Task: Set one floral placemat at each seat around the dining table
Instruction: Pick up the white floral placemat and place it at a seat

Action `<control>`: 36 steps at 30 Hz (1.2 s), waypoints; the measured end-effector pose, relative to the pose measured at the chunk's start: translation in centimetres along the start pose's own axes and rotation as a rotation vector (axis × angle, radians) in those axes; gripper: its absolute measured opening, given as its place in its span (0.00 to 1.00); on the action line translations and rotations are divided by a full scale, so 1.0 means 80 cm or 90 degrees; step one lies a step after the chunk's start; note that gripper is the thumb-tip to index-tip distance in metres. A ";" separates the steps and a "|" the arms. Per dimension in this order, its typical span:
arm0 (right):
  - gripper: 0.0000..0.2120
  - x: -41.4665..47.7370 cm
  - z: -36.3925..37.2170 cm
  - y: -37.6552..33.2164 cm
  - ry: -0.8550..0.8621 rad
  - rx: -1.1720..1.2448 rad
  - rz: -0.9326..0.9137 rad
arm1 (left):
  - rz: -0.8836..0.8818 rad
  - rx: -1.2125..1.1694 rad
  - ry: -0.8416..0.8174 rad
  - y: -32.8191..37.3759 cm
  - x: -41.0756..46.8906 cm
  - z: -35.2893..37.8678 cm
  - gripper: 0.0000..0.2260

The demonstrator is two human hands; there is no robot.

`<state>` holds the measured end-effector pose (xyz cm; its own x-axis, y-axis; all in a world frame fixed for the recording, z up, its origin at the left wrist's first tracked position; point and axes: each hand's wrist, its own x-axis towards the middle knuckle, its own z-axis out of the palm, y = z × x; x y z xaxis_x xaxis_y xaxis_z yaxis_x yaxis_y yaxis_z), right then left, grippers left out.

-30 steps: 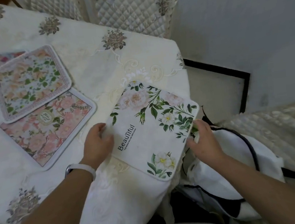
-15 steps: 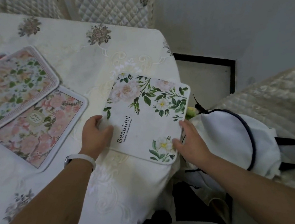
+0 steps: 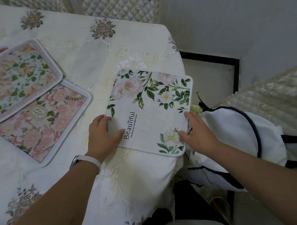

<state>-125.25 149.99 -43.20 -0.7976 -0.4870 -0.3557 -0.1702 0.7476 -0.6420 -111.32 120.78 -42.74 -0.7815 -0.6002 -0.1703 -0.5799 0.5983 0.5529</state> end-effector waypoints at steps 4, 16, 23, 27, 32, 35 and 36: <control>0.37 -0.002 0.004 -0.002 0.004 0.011 0.006 | 0.003 0.005 -0.005 0.000 -0.001 0.000 0.29; 0.46 -0.044 0.011 -0.004 -0.062 -0.087 -0.027 | 0.089 0.120 -0.123 -0.034 0.000 -0.029 0.43; 0.55 -0.060 0.016 0.006 -0.090 -0.128 -0.045 | 0.192 0.212 -0.204 -0.065 0.011 -0.050 0.48; 0.54 -0.059 0.018 0.006 -0.078 -0.132 -0.047 | 0.200 0.188 -0.196 -0.062 0.012 -0.045 0.45; 0.53 -0.062 0.019 0.005 -0.077 -0.125 -0.039 | 0.199 0.169 -0.184 -0.059 0.009 -0.043 0.44; 0.53 -0.064 0.019 0.005 -0.070 -0.124 -0.041 | 0.195 0.163 -0.179 -0.057 0.007 -0.042 0.44; 0.53 -0.064 0.018 0.005 -0.068 -0.125 -0.044 | 0.193 0.160 -0.177 -0.057 0.007 -0.041 0.44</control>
<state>-120.37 152.16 -42.62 -0.7162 -0.5777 -0.3914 -0.3408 0.7790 -0.5262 -108.35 115.95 -42.68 -0.9359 -0.2345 -0.2627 -0.3272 0.8550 0.4025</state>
